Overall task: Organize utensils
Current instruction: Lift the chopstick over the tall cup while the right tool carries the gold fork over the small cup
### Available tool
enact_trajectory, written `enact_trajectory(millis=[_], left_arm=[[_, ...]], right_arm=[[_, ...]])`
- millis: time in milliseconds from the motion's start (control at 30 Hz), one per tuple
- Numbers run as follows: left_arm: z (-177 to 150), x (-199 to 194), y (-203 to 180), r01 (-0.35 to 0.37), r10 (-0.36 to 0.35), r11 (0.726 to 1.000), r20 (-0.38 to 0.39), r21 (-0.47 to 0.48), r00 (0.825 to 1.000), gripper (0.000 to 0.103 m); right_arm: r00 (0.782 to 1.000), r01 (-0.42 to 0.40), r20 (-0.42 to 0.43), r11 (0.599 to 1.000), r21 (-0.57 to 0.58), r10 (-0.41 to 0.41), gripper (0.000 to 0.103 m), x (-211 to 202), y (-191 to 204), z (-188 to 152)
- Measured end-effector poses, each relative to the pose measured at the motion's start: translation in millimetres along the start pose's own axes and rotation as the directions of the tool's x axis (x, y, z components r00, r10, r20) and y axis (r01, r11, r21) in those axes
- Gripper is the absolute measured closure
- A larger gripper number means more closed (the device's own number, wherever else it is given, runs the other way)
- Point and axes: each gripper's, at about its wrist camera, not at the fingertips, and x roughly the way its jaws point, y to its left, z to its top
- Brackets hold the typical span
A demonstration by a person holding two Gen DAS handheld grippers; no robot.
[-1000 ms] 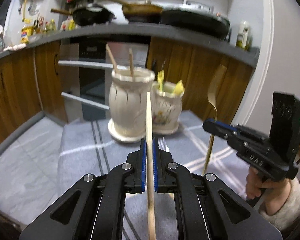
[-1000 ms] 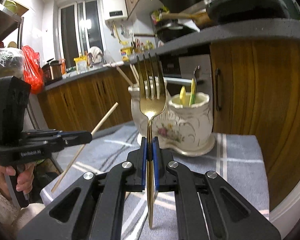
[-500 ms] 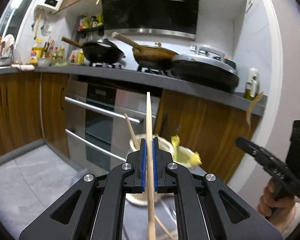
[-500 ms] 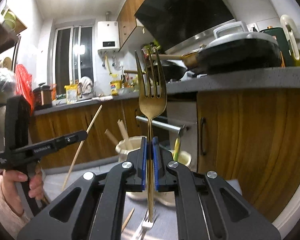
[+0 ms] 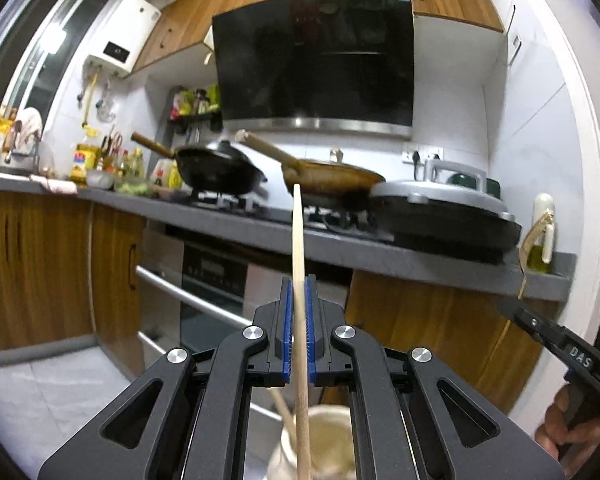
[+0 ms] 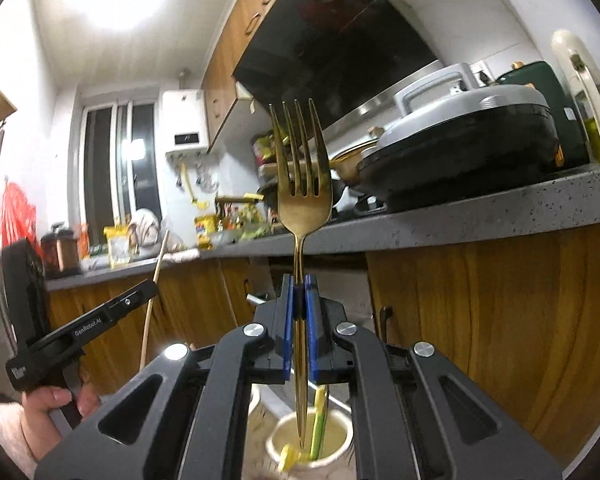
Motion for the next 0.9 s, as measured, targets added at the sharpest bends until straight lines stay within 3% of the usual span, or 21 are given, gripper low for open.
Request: enact_trajectory(millis=[233, 467, 733, 900], left_arm=[[-13.1, 23.2, -3.0, 0.008, -0.008, 1.000, 0.056, -0.012, 0.998, 0.097], [-27.7, 30.8, 13.5, 0.039, -0.037, 0.997, 0.030, -0.062, 0.999, 0.097], [-49.1, 8.8, 22.3, 0.050, -0.051, 0.996, -0.005, -0.075, 0.999, 0.097], [-58.1, -3.2, 35.6, 0.064, -0.072, 0.991, -0.066, -0.118, 0.995, 0.097]], right_arm=[[0.999, 0.023, -0.028, 1.000, 0.015, -0.022, 0.097, 26.0, -13.6, -20.9], [0.989, 0.031, -0.145, 0.999, 0.044, -0.024, 0.097, 48.0, -23.8, -39.1], [0.972, 0.030, -0.232, 0.998, 0.055, -0.017, 0.097, 51.3, -24.8, -54.9], [0.961, 0.017, -0.277, 0.999, 0.036, -0.007, 0.097, 50.2, -23.8, -64.7]])
